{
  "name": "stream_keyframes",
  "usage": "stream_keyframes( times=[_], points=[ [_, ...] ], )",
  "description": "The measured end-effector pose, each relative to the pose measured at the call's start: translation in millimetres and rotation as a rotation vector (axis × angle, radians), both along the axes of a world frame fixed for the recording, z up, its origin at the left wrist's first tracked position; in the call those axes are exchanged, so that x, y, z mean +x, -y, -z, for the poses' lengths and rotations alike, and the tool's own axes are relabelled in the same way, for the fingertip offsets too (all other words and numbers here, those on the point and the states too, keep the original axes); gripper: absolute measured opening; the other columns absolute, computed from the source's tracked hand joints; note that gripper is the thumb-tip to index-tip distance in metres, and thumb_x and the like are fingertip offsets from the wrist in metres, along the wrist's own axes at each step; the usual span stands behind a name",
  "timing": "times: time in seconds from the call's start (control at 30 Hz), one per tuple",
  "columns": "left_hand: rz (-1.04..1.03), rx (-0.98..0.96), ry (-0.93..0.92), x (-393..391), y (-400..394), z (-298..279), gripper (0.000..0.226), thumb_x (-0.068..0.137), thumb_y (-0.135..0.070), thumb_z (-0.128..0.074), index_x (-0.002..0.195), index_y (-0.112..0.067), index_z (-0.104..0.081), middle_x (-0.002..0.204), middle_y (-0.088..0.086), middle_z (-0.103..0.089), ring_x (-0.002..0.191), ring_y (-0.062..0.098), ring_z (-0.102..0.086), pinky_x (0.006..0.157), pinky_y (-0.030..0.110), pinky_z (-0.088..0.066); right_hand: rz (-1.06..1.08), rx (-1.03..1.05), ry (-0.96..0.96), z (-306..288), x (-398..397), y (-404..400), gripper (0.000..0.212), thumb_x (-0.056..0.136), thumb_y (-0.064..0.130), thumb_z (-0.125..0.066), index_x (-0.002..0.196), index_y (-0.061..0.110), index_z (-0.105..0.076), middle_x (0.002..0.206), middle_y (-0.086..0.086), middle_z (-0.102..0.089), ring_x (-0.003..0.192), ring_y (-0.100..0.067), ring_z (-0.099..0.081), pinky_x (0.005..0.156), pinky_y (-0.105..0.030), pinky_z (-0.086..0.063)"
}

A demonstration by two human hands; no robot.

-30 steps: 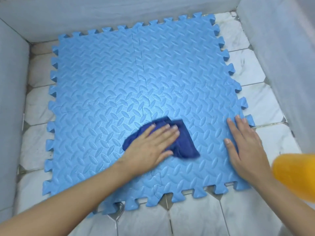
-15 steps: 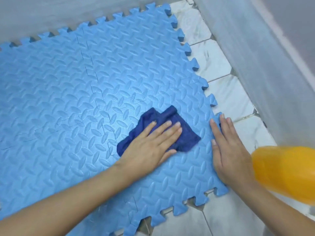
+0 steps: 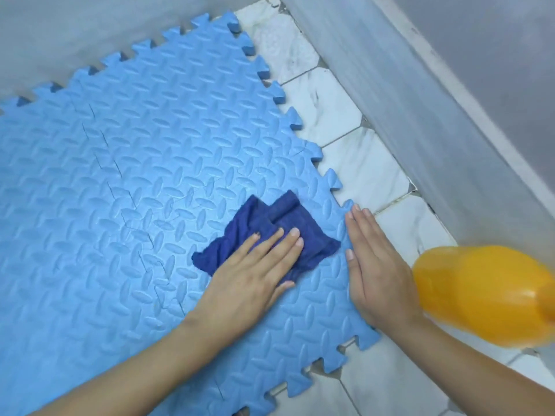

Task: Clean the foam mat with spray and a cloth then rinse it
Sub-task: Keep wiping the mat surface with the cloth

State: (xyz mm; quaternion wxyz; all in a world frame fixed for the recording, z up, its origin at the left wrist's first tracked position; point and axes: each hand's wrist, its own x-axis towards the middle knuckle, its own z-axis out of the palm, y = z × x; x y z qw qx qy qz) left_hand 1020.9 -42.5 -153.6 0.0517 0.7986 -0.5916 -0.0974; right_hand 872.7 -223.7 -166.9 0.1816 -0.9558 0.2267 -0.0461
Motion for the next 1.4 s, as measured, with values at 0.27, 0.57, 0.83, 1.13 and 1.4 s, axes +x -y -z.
stream_keyframes(
  times=[0.27,0.57,0.83,1.13,1.4],
  points=[
    [-0.404,-0.029,-0.037,115.6,126.2,7.3,0.054,0.103,-0.040,-0.019,0.152,-0.018,-0.020,0.161,-0.002,-0.013,0.148,0.020,-0.008,0.118,0.040,-0.002,-0.010,-0.002,-0.042,-0.7,0.0,0.5,0.053,0.099,0.014,-0.034,0.150,0.002,-0.032,0.159,-0.009,-0.028,0.150,-0.020,-0.021,0.122,-0.029,-0.017],
    [-0.089,-0.033,-0.056,-3.4,30.7,3.0,0.054,0.099,-0.041,-0.027,0.144,-0.014,-0.042,0.151,0.002,-0.039,0.139,0.020,-0.037,0.115,0.037,-0.022,-0.006,0.034,0.029,0.5,-0.8,1.2,0.051,0.098,0.011,-0.034,0.147,0.000,-0.038,0.158,-0.009,-0.032,0.149,-0.022,-0.024,0.121,-0.033,-0.022],
    [-0.223,0.033,0.004,15.3,35.5,2.9,0.058,0.100,-0.043,-0.020,0.150,-0.014,-0.029,0.157,0.001,-0.025,0.145,0.020,-0.025,0.117,0.040,-0.013,-0.012,-0.011,-0.035,0.1,-1.6,1.8,0.053,0.098,0.013,-0.031,0.151,0.005,-0.031,0.160,-0.007,-0.027,0.150,-0.021,-0.020,0.123,-0.042,-0.012],
    [-0.396,-0.017,-0.015,65.1,77.0,2.9,0.057,0.101,-0.040,-0.017,0.151,-0.012,-0.024,0.159,0.003,-0.020,0.146,0.020,-0.020,0.119,0.039,-0.011,-0.005,-0.006,-0.012,1.3,-1.7,1.9,0.053,0.098,0.014,-0.030,0.150,0.004,-0.034,0.159,-0.008,-0.030,0.149,-0.022,-0.024,0.123,-0.038,-0.014],
    [-0.460,0.036,-0.025,12.3,-56.6,6.9,0.058,0.099,-0.039,-0.024,0.146,-0.006,-0.035,0.154,0.007,-0.032,0.140,0.021,-0.035,0.117,0.039,-0.022,-0.012,-0.009,-0.017,5.0,-2.3,3.2,0.055,0.097,0.017,-0.027,0.151,0.006,-0.033,0.160,-0.005,-0.027,0.149,-0.019,-0.023,0.123,-0.033,-0.011]
  ],
)
